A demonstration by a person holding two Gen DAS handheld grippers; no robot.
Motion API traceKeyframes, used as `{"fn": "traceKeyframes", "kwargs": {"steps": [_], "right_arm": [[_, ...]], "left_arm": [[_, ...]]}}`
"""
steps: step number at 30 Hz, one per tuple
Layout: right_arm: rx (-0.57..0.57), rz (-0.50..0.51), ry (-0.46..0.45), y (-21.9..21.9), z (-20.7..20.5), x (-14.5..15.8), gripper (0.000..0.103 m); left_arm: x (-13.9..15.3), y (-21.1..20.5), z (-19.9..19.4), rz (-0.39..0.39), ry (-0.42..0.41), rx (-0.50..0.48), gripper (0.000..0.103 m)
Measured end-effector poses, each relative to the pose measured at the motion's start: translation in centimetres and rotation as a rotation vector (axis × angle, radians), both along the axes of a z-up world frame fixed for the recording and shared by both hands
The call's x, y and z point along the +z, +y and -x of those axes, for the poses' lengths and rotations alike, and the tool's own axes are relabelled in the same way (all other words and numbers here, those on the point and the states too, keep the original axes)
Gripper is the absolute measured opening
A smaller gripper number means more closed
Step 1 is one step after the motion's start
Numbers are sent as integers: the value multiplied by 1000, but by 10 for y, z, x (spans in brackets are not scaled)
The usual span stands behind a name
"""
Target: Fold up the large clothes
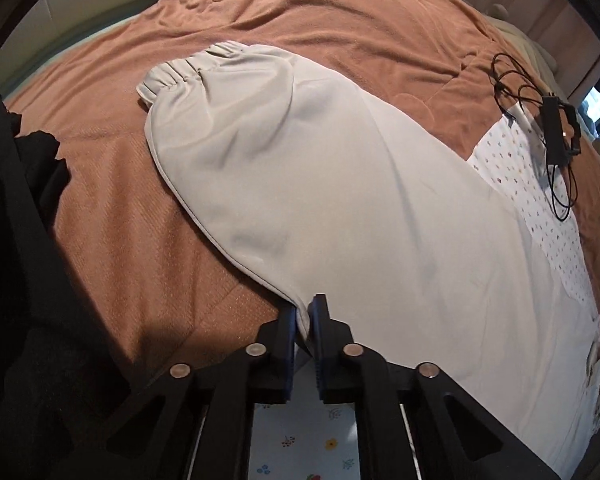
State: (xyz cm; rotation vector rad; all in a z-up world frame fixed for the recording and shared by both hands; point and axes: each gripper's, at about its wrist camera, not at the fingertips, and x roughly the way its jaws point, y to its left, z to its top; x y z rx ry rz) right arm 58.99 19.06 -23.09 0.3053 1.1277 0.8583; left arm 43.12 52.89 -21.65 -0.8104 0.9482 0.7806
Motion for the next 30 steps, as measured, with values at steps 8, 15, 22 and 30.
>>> {"fn": "traceKeyframes", "kwargs": {"steps": [8, 15, 22, 30], "right_arm": [[103, -54, 24, 34, 17, -11, 11], [153, -31, 88, 52, 26, -36, 9], [79, -60, 125, 5, 16, -9, 9], [-106, -101, -1, -103, 24, 59, 15]], "left_arm": [[93, -26, -16, -137, -114, -136, 3], [159, -86, -26, -253, -173, -297, 3], [197, -144, -34, -274, -274, -411, 3], [205, -217, -47, -247, -306, -543, 3]]}}
